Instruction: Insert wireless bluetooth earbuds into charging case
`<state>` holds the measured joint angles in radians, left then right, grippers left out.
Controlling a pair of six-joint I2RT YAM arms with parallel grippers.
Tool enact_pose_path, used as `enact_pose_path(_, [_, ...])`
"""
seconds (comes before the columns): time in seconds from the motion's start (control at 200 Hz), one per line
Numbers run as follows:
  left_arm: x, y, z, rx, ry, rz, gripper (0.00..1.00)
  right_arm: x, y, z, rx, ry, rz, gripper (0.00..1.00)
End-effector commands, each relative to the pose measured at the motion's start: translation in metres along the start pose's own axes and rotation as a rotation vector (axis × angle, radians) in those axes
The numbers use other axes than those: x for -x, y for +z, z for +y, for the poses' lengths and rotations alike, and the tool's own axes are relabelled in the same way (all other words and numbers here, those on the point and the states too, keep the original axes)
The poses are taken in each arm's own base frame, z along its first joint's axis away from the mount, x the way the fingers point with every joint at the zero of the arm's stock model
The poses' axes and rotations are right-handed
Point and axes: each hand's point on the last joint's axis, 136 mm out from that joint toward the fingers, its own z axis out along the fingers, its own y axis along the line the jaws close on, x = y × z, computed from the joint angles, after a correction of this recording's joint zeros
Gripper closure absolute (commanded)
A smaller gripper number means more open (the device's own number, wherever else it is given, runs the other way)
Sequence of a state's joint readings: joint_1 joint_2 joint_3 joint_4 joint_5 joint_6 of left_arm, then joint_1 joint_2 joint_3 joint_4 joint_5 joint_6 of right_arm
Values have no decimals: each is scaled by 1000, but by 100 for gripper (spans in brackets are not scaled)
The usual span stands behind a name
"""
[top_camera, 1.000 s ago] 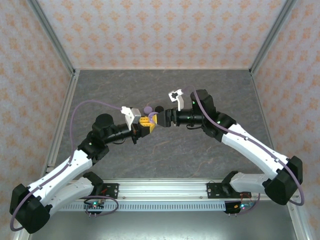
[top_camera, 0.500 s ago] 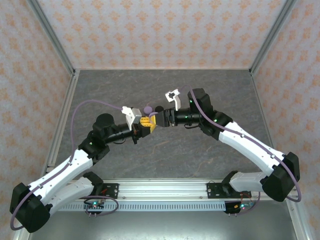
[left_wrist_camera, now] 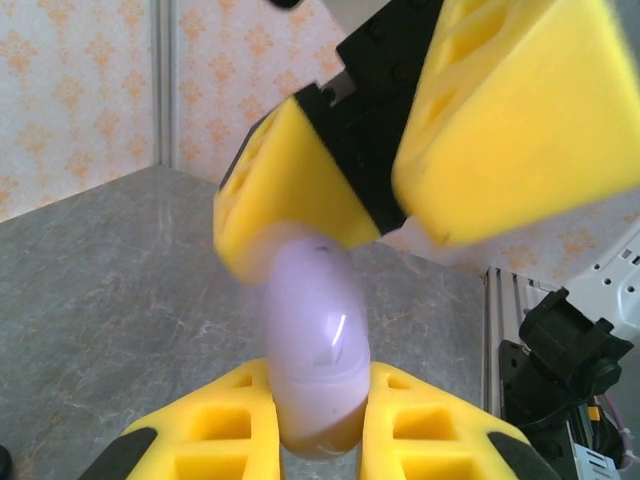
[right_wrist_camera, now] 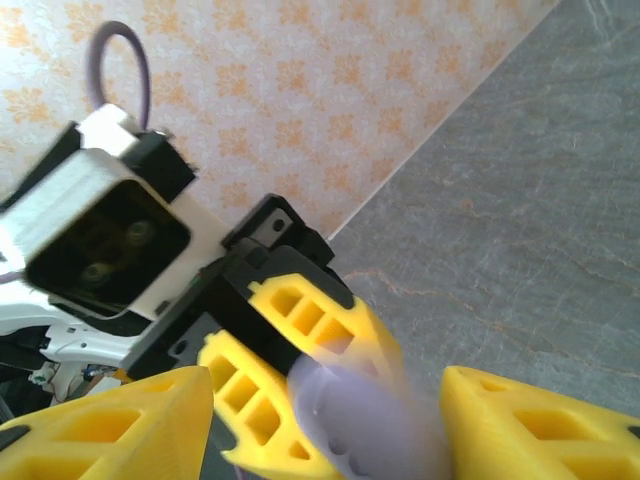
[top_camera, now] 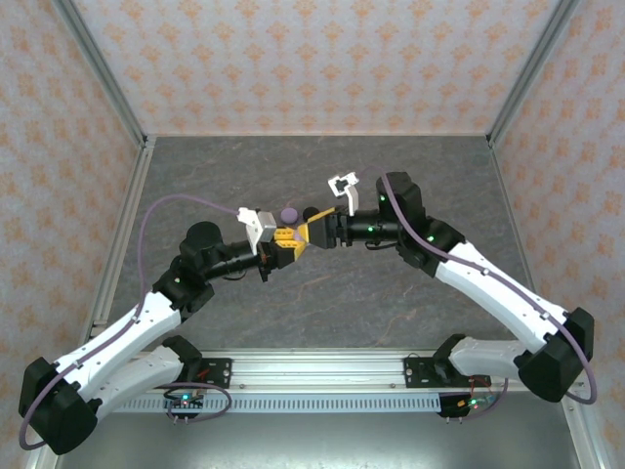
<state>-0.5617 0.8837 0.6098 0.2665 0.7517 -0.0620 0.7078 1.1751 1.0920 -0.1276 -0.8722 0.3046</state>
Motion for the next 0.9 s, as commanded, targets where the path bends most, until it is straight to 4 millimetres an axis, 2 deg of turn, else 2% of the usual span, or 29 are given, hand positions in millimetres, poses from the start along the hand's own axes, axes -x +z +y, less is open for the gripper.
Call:
enact_pose_path(0.0, [4,1,0,2,4,2,100,16,-18,35,83,-130,-84,38])
enact_pose_path(0.24, [6,2,1,5,-3,-4,100,11,-18,23,23,-112,-78,38])
enact_pose_path(0.34, [3,3,4,17,-24,8,100,13,-23,5,-99,-91,-86,37])
enact_pose_path(0.42, [-6,7,10,35,-55,34,100,18,-36,-16,-239,-53,-115,34])
enact_pose_path(0.591, [-32,23,37,113,-149,131,100,19,-73,-61,-509,28,-188,19])
enact_pose_path(0.701, [-54,39,60,155,-240,224,100,12,-96,-91,-625,109,-239,15])
enact_pose_path(0.816, [-85,52,90,224,-348,316,100,2,-115,-114,-695,181,-286,10])
enact_pose_path(0.896, [-114,56,116,327,-420,409,100,-6,-123,-125,-727,211,-299,8])
